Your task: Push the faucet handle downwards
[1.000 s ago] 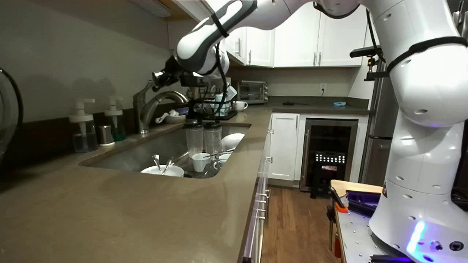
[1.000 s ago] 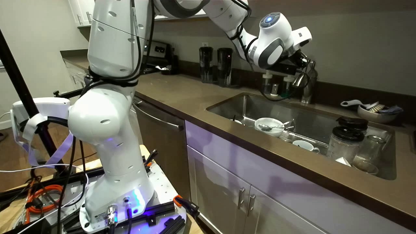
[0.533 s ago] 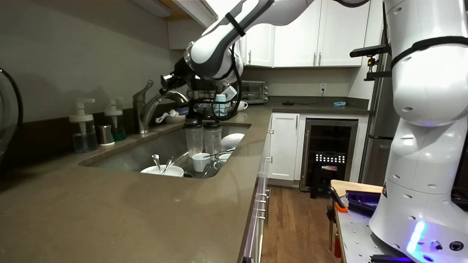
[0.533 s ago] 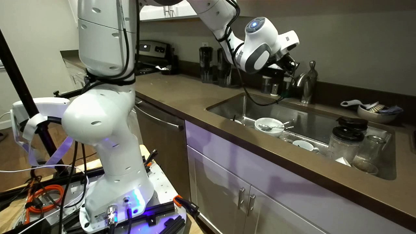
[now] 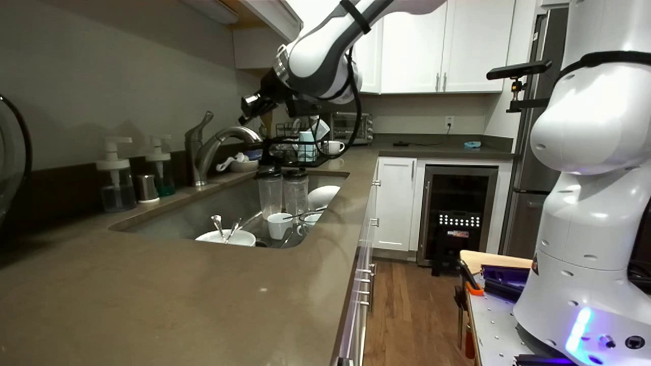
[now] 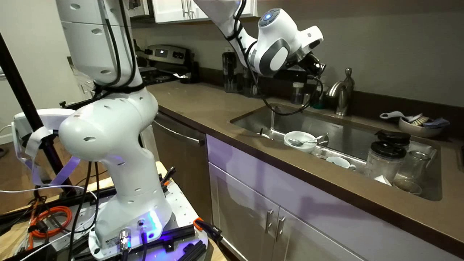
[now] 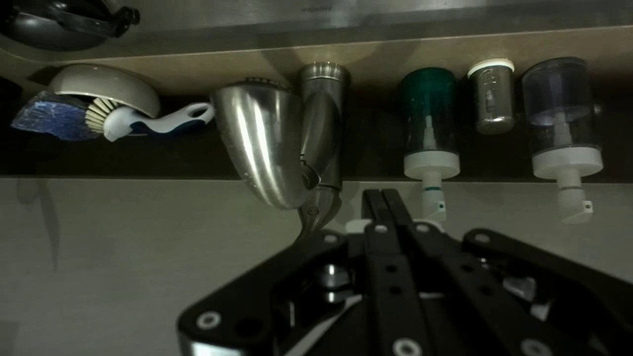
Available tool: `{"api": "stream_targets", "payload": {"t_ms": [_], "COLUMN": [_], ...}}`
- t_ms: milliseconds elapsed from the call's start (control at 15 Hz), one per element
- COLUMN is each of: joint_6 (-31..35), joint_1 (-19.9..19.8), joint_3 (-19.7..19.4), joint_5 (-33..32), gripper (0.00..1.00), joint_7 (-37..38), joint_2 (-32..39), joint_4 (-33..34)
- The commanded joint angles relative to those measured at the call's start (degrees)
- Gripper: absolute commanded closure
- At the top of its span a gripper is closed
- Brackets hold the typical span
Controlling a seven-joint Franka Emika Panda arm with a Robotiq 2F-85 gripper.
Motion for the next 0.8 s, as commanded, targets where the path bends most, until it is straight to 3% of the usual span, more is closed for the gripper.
{"api": "stream_targets", "payload": {"t_ms": [0, 333, 533, 667, 733], "joint_6": [-5.0, -19.9, -23.6, -24.5, -24.4], "joint_1": [-2.3, 3.2, 8.2, 10.4, 19.3], "joint_3": [1.0, -5.3, -10.3, -12.7, -22.0], "joint_5": [1.9, 10.8, 17.8, 19.1, 9.9], "gripper": [0.97, 0.97, 0.97, 0.97, 0.97], "joint_7": [0.4, -5.7, -9.7, -10.3, -3.6], "joint_2": [-8.7, -17.4, -26.8, -31.9, -33.2], "joint_4": [-4.3, -4.4, -10.5, -14.1, -16.6]}}
